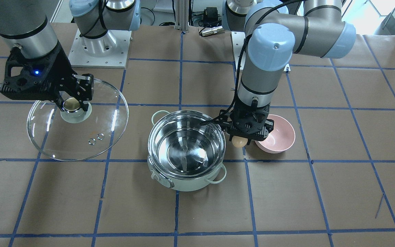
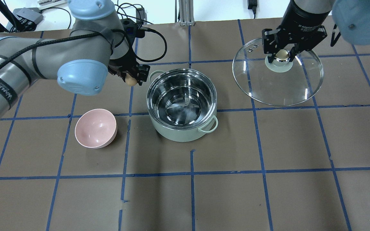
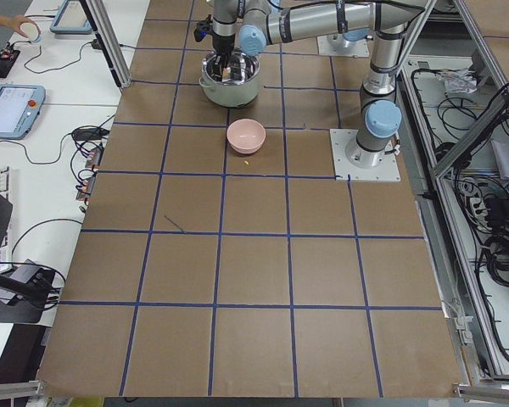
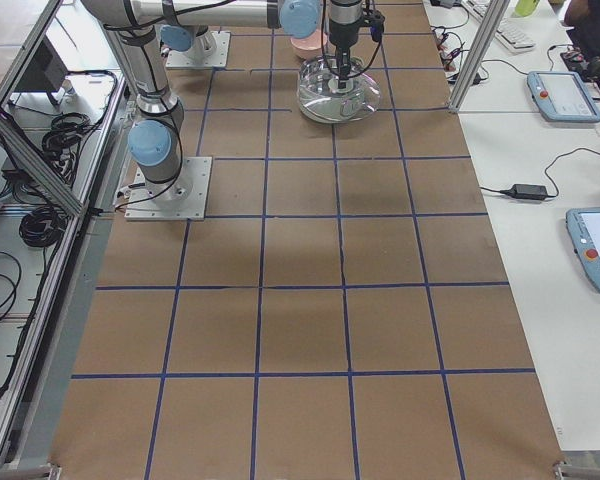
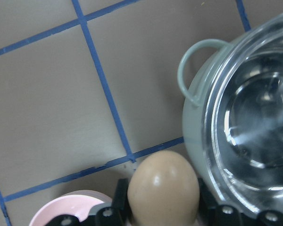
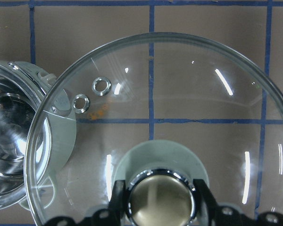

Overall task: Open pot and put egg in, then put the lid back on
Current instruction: 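Lift the egg from the bowl with the left gripper and carry it over the pot, then lower the egg into the pot and open the left gripper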

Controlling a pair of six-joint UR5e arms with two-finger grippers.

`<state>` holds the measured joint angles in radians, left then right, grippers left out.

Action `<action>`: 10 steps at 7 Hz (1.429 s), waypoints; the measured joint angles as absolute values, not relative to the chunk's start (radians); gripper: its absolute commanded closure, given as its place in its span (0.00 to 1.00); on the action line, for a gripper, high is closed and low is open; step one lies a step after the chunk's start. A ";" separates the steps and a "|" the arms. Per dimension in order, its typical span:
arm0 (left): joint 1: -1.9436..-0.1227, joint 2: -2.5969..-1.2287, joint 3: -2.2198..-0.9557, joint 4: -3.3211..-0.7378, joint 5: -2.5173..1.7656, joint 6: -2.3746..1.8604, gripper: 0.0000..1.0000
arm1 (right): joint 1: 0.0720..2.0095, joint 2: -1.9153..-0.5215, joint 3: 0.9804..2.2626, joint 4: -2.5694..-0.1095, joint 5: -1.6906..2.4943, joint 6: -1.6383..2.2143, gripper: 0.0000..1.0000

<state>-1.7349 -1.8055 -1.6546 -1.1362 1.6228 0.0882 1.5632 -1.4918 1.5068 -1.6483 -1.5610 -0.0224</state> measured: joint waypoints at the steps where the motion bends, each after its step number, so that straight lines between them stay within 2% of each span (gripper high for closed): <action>1: -1.771 -1.846 -1.631 -1.122 1.639 0.027 0.76 | 1.564 -1.492 1.506 -1.648 -1.560 -0.021 0.76; 3: -1.833 -1.913 -1.612 -1.088 1.669 -0.062 0.77 | 1.564 -1.495 1.502 -1.651 -1.558 -0.020 0.77; 4: -1.851 -1.940 -1.610 -1.069 1.683 -0.078 0.75 | 1.564 -1.493 1.503 -1.659 -1.561 -0.024 0.80; 6: -1.877 -1.973 -1.623 -1.041 1.697 -0.082 0.70 | 1.561 -1.498 1.503 -1.651 -1.604 -0.032 0.80; 7: -1.882 -1.977 -1.629 -1.038 1.705 -0.080 0.51 | 1.561 -1.508 1.500 -1.636 -1.618 -0.033 0.80; 8: -1.883 -1.979 -1.632 -1.037 1.709 -0.079 0.19 | 1.563 -1.522 1.500 -1.627 -1.610 -0.033 0.80; 10: -1.884 -1.979 -1.634 -1.037 1.712 -0.077 0.09 | 1.569 -1.536 1.496 -1.621 -1.567 -0.033 0.80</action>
<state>-1.8837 -1.9790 -1.6340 -1.0370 1.7120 -0.0772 1.5685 -1.5363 1.4958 -1.6211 -1.5675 -0.0330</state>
